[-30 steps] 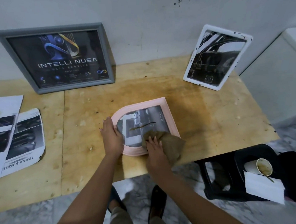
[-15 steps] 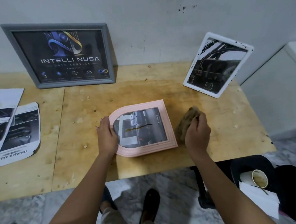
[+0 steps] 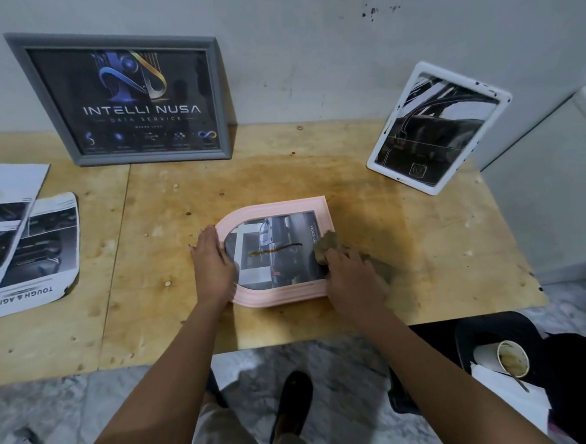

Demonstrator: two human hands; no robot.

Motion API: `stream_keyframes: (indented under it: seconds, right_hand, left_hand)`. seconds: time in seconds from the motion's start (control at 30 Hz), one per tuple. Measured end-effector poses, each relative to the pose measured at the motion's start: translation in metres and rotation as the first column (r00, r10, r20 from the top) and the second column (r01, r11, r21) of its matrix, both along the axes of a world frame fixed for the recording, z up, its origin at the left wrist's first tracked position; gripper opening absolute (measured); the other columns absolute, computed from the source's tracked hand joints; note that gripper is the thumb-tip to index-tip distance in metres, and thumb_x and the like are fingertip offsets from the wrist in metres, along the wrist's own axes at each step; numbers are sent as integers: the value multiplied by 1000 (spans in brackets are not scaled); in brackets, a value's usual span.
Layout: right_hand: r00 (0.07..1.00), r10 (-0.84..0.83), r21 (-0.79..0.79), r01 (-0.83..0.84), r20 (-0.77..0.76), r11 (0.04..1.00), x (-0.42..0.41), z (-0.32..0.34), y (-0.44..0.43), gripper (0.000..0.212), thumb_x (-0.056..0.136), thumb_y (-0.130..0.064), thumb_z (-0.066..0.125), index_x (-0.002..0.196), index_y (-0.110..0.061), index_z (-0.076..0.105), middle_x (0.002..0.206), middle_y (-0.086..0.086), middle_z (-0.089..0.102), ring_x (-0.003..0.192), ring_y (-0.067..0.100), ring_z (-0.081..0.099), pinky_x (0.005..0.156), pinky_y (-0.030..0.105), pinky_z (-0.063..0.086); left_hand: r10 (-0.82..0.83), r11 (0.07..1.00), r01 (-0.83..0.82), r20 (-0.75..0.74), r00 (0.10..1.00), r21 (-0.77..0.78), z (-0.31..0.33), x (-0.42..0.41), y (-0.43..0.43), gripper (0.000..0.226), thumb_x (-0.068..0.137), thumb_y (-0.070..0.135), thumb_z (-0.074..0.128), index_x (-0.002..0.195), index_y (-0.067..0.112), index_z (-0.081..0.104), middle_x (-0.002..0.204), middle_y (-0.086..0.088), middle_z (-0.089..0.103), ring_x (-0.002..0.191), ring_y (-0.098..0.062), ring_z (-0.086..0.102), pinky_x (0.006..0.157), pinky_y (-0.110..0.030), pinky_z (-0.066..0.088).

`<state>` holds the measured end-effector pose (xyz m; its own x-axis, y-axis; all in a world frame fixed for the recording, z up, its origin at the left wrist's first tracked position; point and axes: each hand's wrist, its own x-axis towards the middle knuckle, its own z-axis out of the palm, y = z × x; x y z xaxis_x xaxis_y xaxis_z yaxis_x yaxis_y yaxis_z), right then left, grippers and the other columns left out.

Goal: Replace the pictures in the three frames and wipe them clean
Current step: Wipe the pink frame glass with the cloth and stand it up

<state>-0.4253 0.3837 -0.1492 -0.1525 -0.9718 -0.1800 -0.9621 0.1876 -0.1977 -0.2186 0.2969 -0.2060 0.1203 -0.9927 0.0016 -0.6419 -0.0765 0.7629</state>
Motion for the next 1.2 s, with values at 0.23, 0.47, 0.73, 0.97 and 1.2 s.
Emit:
stream_keyframes:
  seconds: [0.23,0.47,0.73,0.97,1.2]
  right_hand:
    - [1000,27,2,-27,1,1000,7,6,0,34,91,-10,27,115,-15,50,119,4,57,111,24,47,86,34,33]
    - [971,-170,14,170,166,985,14,14,-15,28,93,-8,41,120,-11,48,119,8,56,108,24,51,92,35,40]
    - [955,-193,-13,201,226,980,5,-8,21,20,92,-11,43,109,-12,53,107,8,55,96,21,47,75,29,35]
    - [972,8,-155,29,235,988,9,-19,36,20,78,-10,34,77,-9,54,75,9,57,73,29,53,57,30,33]
    - [969,116,-237,-63,218,969,33,-20,29,17,69,-6,37,73,-10,53,68,7,57,68,22,48,56,28,24]
  left_hand:
    - [-2,1000,2,17,1000,-21,-3,-1,-1,27,90,-4,34,111,4,49,111,-15,52,106,-32,46,114,-51,16]
    - [15,1000,-15,10,1000,-26,-3,-3,0,30,87,-7,34,112,4,48,107,-16,54,109,-36,48,113,-55,16]
    - [38,999,-38,-4,999,-13,-1,-4,1,34,90,-5,34,122,1,47,121,-18,53,123,-36,41,117,-47,5]
    - [36,999,-36,23,999,-4,-8,-2,-1,35,89,-4,34,122,0,46,119,-20,54,121,-39,43,117,-46,6]
    - [40,999,-40,-2,999,-27,-2,-4,2,36,90,-4,34,124,0,46,124,-18,52,124,-36,40,116,-43,2]
